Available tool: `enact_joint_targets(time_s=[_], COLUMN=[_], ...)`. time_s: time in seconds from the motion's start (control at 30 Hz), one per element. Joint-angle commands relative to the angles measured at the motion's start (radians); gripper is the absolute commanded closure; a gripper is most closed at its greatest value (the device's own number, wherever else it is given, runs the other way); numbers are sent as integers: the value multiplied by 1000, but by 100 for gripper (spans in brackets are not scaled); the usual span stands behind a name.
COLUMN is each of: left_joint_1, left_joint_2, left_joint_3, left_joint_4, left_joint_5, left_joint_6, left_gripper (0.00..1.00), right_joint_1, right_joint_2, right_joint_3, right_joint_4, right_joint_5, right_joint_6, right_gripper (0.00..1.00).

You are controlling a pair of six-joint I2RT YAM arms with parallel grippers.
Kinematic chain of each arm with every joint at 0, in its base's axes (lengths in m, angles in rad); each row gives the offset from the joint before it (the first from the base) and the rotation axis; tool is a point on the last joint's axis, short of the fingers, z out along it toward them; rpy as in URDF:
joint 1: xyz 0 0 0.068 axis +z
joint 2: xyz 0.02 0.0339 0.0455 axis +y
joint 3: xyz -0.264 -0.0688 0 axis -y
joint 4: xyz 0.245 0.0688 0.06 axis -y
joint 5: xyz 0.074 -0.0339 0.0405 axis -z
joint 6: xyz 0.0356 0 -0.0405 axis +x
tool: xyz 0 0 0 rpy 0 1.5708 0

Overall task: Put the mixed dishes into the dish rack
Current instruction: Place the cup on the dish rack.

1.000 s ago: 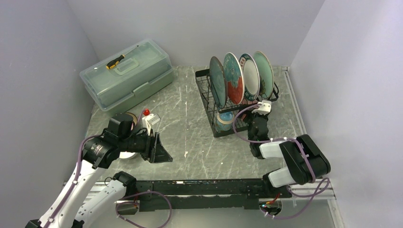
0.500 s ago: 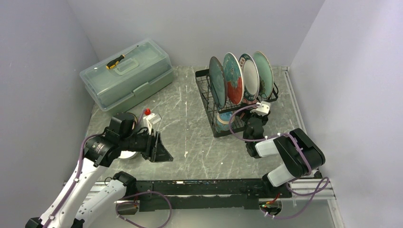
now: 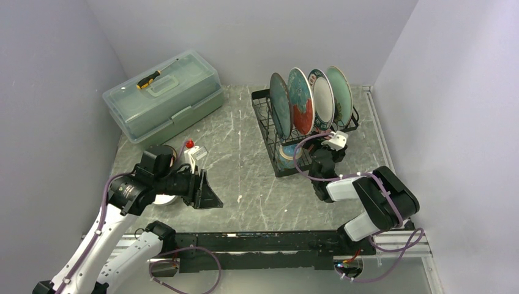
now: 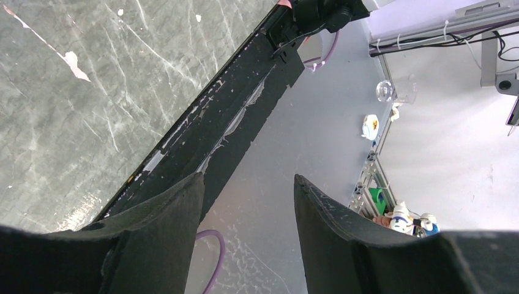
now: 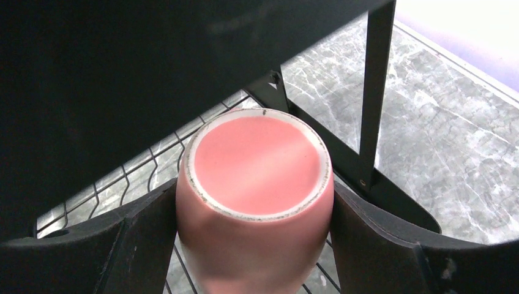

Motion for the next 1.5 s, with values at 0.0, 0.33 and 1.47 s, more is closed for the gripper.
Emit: enact_joint_targets(time_s=[0.0,0.33,1.47], left_joint_1=[-1,-1,-1], left_joint_2=[-13,-34,-66], left_joint_3=[-8,-4,-14], left_joint_4=[20,2,5], left_joint_5=[16,25,17], left_joint_6=[9,-12,-49], left_gripper=[39,39,39], right_joint_1=[7,10,32], right_joint_2=[-2,9,-74], right_joint_3=[37,-9,47], right_joint_4=[-166,-159,-332], right_joint_5=[-11,-4,19], right_joint_6=[59,131,146], right_gripper=[30,30,0])
